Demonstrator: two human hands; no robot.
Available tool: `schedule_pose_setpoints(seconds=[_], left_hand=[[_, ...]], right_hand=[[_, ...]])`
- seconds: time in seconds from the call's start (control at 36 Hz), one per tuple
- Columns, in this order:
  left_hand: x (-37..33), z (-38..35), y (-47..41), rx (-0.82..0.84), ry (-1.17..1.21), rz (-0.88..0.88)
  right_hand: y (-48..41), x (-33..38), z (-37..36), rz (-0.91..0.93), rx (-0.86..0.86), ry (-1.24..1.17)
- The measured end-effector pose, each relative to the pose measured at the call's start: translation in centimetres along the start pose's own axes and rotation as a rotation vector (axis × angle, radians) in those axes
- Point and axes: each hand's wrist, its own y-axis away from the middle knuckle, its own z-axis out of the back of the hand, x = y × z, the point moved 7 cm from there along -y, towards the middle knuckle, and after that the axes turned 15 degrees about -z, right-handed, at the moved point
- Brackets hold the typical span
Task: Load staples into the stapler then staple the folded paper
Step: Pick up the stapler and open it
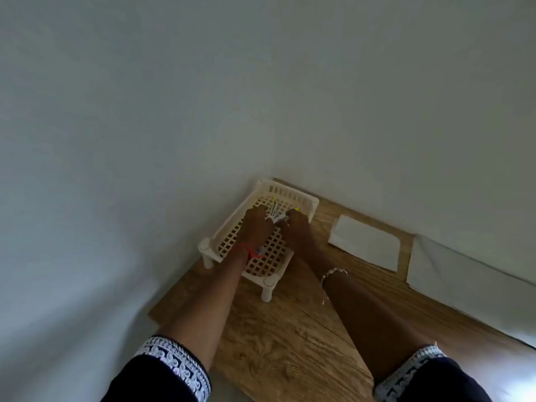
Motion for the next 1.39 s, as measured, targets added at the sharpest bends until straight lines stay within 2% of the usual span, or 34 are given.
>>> schedule_pose_setpoints(seconds=[0.14,0.25,0.44,0.56,0.67,0.81,0.94,1.19,1.39], left_hand=[[-0.6,0.1,-1.6,-0.001,0.042,0.028],[0.8,-0.7,-2.9,0.033,0.038,0.076],[2.1,-2.1,-4.5,0.022,0.032,0.106],[2.1,-2.3,-4.9,0.018,0.034,0.104],[2.4,-2.3,-5.1,0.021,0.073,0.129],[2.4,-2.2,-5.0,-0.044,0.235,0.117],[-0.6,-1.9,-4.9,-0.03,0.352,0.053],[-7.3,-4.5,-3.9,0.047,0.336,-0.07],[-13.3,-8.5,0.0,0.175,0.564,-0.018]], right_hand=[[-2.2,0.4,0.0,-0.161,-0.054,-0.111],[-3.6,0.3,-0.7,-0.226,-0.034,-0.131],[-5.2,0.5,-1.1,-0.225,-0.055,-0.077],[-5.8,-0.1,-0.5,-0.292,-0.093,-0.171],[-5.8,0.0,-0.3,-0.279,-0.106,-0.278],[-5.4,0.0,0.2,-0.247,-0.107,-0.416],[-4.3,-0.9,2.8,-0.214,-0.134,-0.536],[-1.6,-4.7,8.8,-0.201,-0.244,-0.701],[2.9,-10.0,14.7,-0.242,-0.277,-0.76]])
